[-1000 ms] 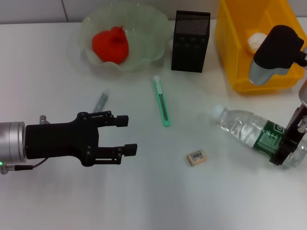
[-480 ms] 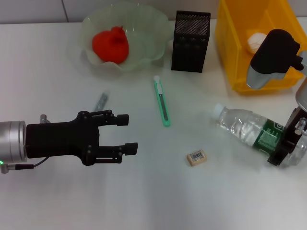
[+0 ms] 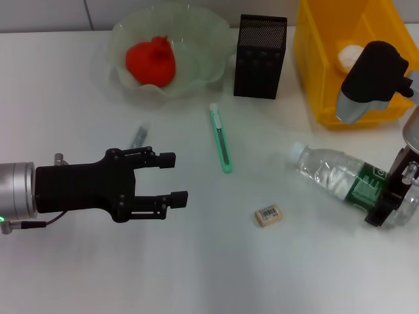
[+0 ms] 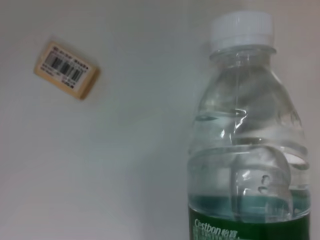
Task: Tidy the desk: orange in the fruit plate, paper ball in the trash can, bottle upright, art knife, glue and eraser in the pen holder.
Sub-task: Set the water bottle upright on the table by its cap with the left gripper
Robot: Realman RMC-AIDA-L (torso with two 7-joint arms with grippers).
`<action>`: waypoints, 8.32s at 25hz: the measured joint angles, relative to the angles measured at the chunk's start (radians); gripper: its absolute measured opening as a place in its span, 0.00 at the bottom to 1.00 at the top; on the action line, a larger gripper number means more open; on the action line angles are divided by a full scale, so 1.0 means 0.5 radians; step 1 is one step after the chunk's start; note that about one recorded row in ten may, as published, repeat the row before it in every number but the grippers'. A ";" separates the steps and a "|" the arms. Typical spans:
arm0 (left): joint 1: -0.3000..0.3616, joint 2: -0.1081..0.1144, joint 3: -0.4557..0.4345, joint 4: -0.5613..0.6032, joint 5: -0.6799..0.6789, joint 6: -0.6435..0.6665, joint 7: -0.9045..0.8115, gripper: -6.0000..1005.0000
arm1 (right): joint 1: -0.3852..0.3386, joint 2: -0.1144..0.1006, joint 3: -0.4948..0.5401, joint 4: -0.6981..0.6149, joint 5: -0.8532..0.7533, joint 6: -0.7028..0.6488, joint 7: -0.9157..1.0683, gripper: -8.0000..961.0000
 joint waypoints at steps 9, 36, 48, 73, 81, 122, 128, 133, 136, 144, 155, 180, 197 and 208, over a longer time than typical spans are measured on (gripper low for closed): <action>0.000 0.000 -0.007 0.000 -0.003 -0.004 0.005 0.78 | -0.007 -0.003 0.026 -0.051 0.100 -0.030 -0.060 0.81; -0.011 -0.003 -0.127 0.000 -0.004 -0.009 0.022 0.78 | -0.106 -0.008 0.613 -0.037 0.390 -0.023 -0.606 0.80; -0.013 -0.003 -0.194 0.003 -0.004 -0.009 0.030 0.78 | -0.224 -0.018 0.852 0.054 0.659 -0.012 -0.909 0.79; -0.031 -0.008 -0.210 0.005 -0.004 0.003 0.039 0.78 | -0.130 -0.025 0.714 -0.208 0.259 -0.325 -0.496 0.79; -0.029 -0.027 -0.210 0.006 -0.003 0.003 0.062 0.78 | -0.096 -0.006 0.230 -0.199 0.216 -0.133 -0.359 0.79; -0.040 -0.028 -0.246 0.006 -0.004 -0.001 0.062 0.78 | -0.149 -0.015 0.675 -0.141 0.462 -0.202 -0.706 0.79; -0.042 -0.025 -0.271 0.007 -0.005 -0.006 0.062 0.78 | -0.206 -0.027 1.010 0.028 0.668 -0.185 -0.970 0.79; -0.040 -0.027 -0.372 0.009 -0.007 -0.006 0.062 0.78 | -0.266 -0.024 1.182 0.127 0.796 -0.148 -1.171 0.79; -0.036 -0.033 -0.448 0.002 -0.007 -0.003 0.063 0.78 | -0.337 -0.024 1.233 0.192 0.977 -0.103 -1.337 0.79; -0.033 -0.150 -0.933 -0.145 -0.009 0.019 0.017 0.78 | -0.511 -0.014 1.259 0.309 1.513 -0.034 -1.726 0.79; -0.159 -0.173 -0.978 -0.397 -0.111 0.209 -0.024 0.78 | -0.472 -0.009 1.253 0.770 2.028 0.010 -2.277 0.79; -0.329 -0.199 -0.969 -0.622 -0.166 0.221 0.083 0.78 | -0.224 0.006 1.217 1.189 2.052 0.121 -2.536 0.79; -0.337 -0.199 -0.983 -0.648 -0.171 0.227 0.140 0.66 | -0.195 0.006 1.216 1.224 2.052 0.145 -2.547 0.79; -0.338 -0.193 -0.983 -0.653 -0.196 0.190 0.132 0.53 | -0.189 0.006 1.202 1.244 2.052 0.134 -2.536 0.79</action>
